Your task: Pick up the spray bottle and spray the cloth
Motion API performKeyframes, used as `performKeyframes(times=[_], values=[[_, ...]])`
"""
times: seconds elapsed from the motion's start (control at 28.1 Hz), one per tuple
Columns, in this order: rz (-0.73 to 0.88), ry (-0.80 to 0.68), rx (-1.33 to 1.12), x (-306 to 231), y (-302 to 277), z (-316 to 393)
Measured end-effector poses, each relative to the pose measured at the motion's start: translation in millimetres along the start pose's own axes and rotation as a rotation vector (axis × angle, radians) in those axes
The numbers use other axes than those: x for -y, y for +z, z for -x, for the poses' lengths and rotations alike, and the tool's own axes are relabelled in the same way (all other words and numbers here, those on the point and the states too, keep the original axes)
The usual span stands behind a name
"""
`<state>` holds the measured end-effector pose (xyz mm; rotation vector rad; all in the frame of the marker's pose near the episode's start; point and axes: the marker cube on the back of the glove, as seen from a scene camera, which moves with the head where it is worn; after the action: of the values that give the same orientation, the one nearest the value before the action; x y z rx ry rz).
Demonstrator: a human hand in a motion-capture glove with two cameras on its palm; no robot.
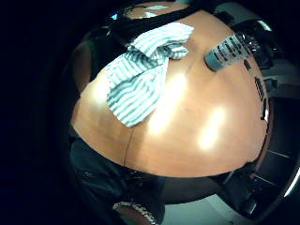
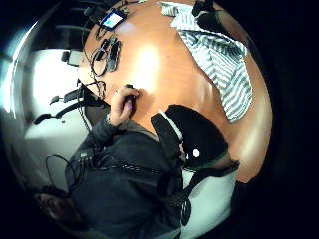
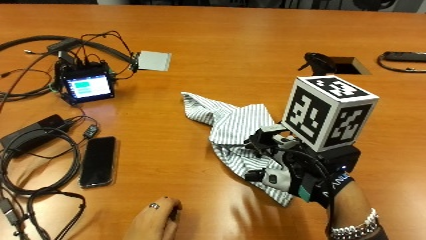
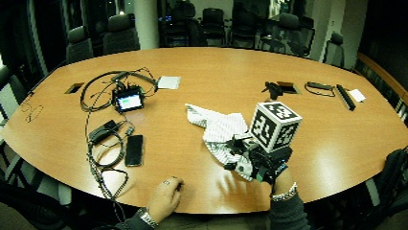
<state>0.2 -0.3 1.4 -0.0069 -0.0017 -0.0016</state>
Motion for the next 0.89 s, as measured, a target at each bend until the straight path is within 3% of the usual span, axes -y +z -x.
performKeyframes(times=[0.89], values=[[0.040, -0.008, 0.007, 4.9, 5.6, 2.2]])
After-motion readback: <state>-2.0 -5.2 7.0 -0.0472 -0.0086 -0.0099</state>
